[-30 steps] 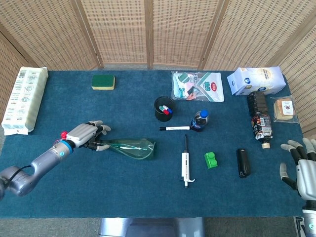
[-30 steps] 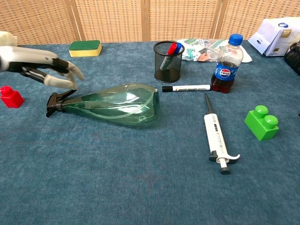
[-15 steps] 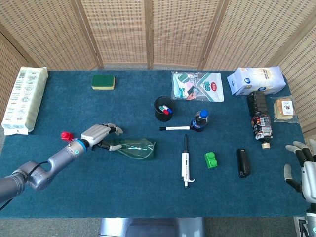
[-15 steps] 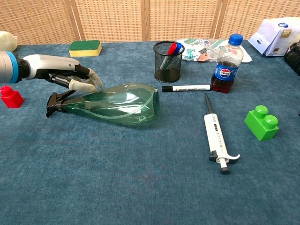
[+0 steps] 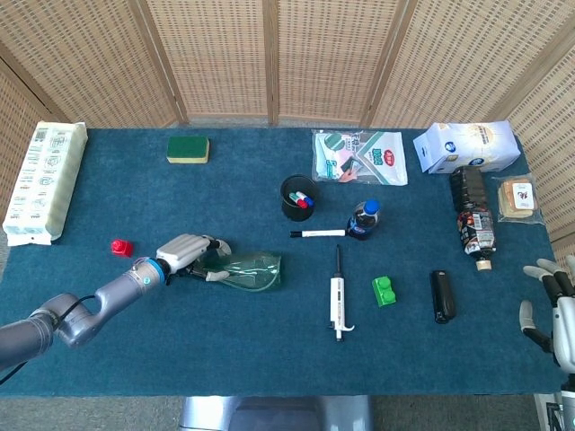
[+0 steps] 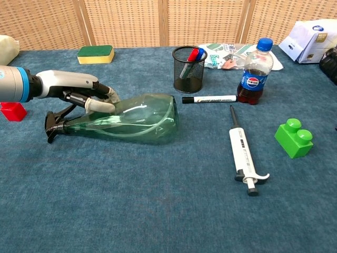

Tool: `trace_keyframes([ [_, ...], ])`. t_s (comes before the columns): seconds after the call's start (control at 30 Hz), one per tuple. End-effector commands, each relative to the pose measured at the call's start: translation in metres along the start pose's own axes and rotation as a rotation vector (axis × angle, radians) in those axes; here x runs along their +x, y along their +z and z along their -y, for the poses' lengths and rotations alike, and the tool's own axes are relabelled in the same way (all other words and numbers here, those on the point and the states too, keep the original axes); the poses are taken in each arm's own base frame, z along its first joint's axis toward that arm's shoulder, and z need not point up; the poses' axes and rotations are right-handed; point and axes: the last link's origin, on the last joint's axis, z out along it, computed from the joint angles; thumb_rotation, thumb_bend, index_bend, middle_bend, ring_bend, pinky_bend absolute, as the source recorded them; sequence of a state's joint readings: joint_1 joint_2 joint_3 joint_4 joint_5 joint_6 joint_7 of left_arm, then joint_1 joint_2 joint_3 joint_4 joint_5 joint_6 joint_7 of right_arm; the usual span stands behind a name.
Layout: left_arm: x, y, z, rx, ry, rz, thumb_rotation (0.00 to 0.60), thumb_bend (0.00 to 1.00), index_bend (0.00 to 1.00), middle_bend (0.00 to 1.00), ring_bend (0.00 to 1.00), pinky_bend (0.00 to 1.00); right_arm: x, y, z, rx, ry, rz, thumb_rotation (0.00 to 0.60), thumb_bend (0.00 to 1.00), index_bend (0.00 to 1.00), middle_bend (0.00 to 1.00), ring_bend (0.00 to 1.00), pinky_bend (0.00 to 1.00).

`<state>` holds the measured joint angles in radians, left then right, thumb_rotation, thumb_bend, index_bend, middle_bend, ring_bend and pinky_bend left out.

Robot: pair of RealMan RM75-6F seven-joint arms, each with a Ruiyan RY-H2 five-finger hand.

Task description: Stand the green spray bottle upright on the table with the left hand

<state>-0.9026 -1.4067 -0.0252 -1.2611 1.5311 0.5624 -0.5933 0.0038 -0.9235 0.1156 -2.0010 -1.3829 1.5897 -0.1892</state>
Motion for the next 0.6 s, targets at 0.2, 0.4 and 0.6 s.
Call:
trace_keyframes([
  [0.2,-0.012,-0.025,-0.005,-0.041,0.029,0.052,0.204,0.29,0.28,0.38,0.29,0.32,0.003,-0.005,-0.002,-0.004,0.012,-0.010,0.600,0.55,0.27,0.23,0.02,0.07],
  [0.4,-0.024,-0.054,-0.002,-0.036,0.042,0.086,0.204,0.29,0.29,0.38,0.30,0.48,0.001,-0.005,0.000,0.007,0.019,0.000,0.600,0.55,0.27,0.23,0.02,0.07],
  [0.6,-0.019,-0.068,0.006,-0.002,-0.022,-0.021,0.204,0.29,0.28,0.37,0.30,0.50,-0.001,-0.002,0.004,0.028,0.022,0.010,0.600,0.55,0.27,0.23,0.02,0.07],
])
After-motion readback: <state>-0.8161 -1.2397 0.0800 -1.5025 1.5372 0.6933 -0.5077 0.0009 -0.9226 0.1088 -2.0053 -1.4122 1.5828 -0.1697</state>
